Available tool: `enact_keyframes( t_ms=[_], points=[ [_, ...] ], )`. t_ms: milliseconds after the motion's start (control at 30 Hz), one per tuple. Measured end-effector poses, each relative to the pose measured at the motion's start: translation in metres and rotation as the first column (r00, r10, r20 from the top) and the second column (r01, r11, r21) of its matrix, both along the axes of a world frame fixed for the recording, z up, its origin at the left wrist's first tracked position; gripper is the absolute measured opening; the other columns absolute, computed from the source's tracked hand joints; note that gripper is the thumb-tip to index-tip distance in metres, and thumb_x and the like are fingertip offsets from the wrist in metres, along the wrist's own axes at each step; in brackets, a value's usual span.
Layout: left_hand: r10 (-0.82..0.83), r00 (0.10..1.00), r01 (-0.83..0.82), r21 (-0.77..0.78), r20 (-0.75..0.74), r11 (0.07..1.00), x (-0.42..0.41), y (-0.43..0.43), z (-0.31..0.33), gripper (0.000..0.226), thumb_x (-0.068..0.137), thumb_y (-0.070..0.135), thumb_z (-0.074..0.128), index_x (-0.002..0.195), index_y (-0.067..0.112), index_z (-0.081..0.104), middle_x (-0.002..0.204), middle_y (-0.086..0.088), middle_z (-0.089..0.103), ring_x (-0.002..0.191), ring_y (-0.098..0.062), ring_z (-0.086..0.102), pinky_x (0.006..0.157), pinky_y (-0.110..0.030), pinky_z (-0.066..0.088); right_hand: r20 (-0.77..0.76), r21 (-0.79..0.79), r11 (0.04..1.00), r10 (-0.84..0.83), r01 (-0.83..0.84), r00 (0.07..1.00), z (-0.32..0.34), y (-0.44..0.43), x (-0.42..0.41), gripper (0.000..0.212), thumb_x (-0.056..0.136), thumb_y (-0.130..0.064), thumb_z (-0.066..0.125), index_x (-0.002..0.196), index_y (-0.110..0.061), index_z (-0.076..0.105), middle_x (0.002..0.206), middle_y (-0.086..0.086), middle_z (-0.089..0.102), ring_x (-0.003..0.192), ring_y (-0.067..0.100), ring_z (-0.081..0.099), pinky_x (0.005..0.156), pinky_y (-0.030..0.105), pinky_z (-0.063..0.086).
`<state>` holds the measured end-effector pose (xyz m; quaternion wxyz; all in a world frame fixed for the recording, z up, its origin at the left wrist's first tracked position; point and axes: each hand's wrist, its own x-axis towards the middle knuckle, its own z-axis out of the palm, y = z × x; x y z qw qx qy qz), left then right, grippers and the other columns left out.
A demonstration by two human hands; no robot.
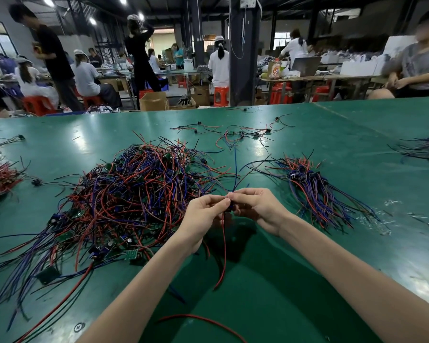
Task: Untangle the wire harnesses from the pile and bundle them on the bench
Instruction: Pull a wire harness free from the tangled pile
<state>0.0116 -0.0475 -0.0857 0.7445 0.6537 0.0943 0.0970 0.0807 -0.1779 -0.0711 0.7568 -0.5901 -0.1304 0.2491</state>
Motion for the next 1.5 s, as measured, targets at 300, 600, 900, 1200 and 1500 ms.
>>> enact_keyframes(
  t_ms=[300,600,900,1200,1500],
  points=[
    [-0.025,0.997,0.026,0.016,-0.074,1.000,0.000,-0.003,0.004,0.009,0.090,0.004,0.060,0.083,0.005,0.064,0.065,-0.001,0.061,0.051,-0.009,0.056,0.050,-0.021,0.051,-0.001,-0.026,0.996,-0.083,0.083,0.997,-0.003,0.003,0.006,0.009,0.084,-0.002,0.065,0.076,0.001,0.067,0.053,0.001,0.059,0.042,0.005,0.050,0.045,0.016,0.047],
    [-0.035,0.994,0.026,-0.080,-0.105,0.996,-0.002,-0.010,0.004,0.013,0.094,0.008,0.052,0.093,0.003,0.063,0.076,-0.009,0.062,0.055,-0.016,0.061,0.051,-0.028,0.054,-0.027,-0.035,0.997,-0.070,0.069,0.997,-0.006,0.009,0.011,0.008,0.085,-0.004,0.065,0.078,0.000,0.066,0.057,0.000,0.065,0.045,0.004,0.055,0.046,0.016,0.046],
    [-0.008,0.996,0.000,-0.090,-0.091,0.996,-0.001,-0.005,0.005,0.024,0.090,0.000,0.055,0.067,0.005,0.053,0.060,-0.006,0.061,0.051,-0.013,0.061,0.048,-0.029,0.055,0.088,-0.030,0.998,-0.059,0.062,0.994,-0.006,0.018,0.009,0.012,0.083,-0.002,0.067,0.072,0.000,0.063,0.055,0.005,0.056,0.042,0.007,0.049,0.041,0.018,0.043],
    [-0.057,0.991,0.046,-0.094,-0.119,0.994,0.000,-0.008,0.003,0.019,0.089,-0.003,0.057,0.071,0.000,0.057,0.060,-0.009,0.057,0.049,-0.014,0.060,0.050,-0.030,0.056,0.137,-0.087,0.985,-0.135,0.147,0.981,-0.008,0.016,0.022,0.018,0.085,-0.007,0.067,0.069,0.000,0.062,0.055,0.006,0.053,0.038,0.007,0.045,0.038,0.018,0.041],
    [-0.058,0.990,0.045,-0.103,-0.131,0.994,0.001,-0.006,0.002,0.017,0.089,-0.004,0.056,0.074,-0.003,0.062,0.061,-0.008,0.062,0.049,-0.013,0.061,0.050,-0.030,0.057,0.200,-0.130,0.986,-0.074,0.101,0.977,-0.006,0.014,0.028,0.022,0.086,-0.010,0.067,0.067,-0.001,0.061,0.053,0.003,0.055,0.038,0.009,0.046,0.037,0.019,0.040]
  ],
)
